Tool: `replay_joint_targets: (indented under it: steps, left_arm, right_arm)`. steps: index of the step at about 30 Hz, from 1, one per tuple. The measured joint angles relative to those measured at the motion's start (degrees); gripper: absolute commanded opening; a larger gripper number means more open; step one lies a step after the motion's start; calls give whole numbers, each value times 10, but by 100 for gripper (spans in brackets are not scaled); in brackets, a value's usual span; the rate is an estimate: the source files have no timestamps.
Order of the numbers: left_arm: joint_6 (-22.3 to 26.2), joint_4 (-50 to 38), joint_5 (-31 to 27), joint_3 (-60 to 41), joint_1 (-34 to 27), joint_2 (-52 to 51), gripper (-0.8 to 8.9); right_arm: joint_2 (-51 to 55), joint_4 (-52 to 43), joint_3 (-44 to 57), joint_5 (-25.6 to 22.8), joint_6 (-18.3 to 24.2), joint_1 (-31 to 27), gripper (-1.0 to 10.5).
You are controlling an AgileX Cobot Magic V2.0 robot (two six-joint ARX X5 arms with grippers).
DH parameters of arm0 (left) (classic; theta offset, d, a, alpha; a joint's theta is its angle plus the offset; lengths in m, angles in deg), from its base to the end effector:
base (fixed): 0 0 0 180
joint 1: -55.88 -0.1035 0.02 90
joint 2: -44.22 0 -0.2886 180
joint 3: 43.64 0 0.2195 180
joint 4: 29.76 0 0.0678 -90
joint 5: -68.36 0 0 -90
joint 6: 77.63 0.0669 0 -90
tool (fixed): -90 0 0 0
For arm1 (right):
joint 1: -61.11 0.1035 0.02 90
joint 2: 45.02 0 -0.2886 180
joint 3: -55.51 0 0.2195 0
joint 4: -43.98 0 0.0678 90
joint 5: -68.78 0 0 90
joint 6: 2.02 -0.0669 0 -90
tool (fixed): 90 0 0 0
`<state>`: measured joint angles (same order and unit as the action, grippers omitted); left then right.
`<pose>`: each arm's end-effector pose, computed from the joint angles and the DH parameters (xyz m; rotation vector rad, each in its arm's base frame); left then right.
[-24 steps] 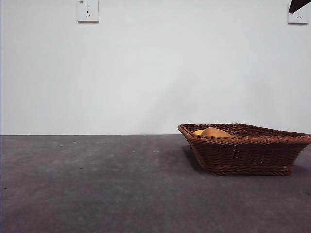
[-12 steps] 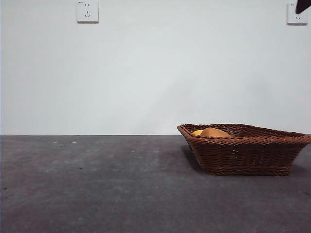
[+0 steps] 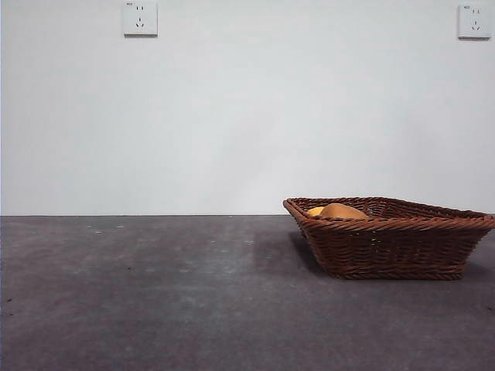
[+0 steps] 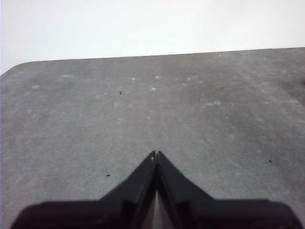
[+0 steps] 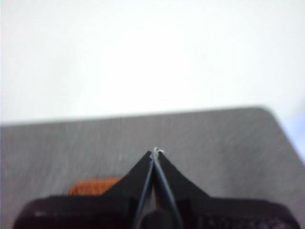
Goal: Help me put the vegetables on the table into the basket
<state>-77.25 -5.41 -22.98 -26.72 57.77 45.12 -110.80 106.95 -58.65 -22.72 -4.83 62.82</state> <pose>0.0757 -0.0009 0.1491 0.0107 0.1453 -0.0101 0.1777 0.0036 0.4969 0.0416 0.2546 -0.0026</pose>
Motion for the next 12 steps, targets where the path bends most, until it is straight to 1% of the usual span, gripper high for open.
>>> replay_joint_targets:
  steps: [6, 9, 12]
  left_arm:
    - [0, 0, 0, 0, 0, 0, -4]
    - [0, 0, 0, 0, 0, 1, -4]
    - [0, 0, 0, 0, 0, 1, -4]
  right_arm:
    - [127, 0, 0, -7, 0, -3, 1]
    - [182, -2, 3, -30, 1, -2, 1]
    - [235, -30, 33, -58, 8, -2, 1]
